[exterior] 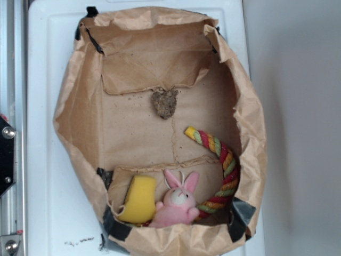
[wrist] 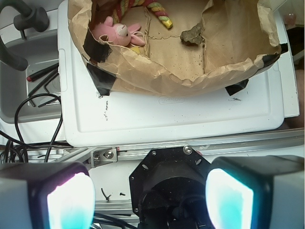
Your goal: Grab the rock.
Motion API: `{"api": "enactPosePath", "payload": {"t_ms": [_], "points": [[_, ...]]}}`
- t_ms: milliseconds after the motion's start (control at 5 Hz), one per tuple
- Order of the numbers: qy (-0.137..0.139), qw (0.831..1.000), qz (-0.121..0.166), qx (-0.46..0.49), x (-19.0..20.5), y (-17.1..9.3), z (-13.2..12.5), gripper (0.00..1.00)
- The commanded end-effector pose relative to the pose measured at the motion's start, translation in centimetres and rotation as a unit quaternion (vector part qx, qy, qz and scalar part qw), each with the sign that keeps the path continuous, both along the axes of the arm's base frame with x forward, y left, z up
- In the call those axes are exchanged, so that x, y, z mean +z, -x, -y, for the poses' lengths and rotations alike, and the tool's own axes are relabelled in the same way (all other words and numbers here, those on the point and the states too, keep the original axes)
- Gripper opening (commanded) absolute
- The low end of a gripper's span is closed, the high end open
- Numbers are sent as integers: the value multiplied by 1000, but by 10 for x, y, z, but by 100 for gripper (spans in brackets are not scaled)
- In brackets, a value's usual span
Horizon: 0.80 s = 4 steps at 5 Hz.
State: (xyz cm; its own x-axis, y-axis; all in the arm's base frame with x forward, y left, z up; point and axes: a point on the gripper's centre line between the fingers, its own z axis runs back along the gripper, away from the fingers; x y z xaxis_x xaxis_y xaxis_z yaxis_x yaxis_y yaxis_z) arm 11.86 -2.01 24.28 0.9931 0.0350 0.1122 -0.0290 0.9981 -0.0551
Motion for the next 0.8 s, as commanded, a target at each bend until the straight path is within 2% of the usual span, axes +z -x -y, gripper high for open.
{"api": "enactPosePath", "payload": {"t_ms": [0,400,600], "points": [[0,1000,0,0,0,0,0,100],[-22,997,26,63,10,-69,-28,100],[-45,996,33,75,5,-89,-45,100]]}}
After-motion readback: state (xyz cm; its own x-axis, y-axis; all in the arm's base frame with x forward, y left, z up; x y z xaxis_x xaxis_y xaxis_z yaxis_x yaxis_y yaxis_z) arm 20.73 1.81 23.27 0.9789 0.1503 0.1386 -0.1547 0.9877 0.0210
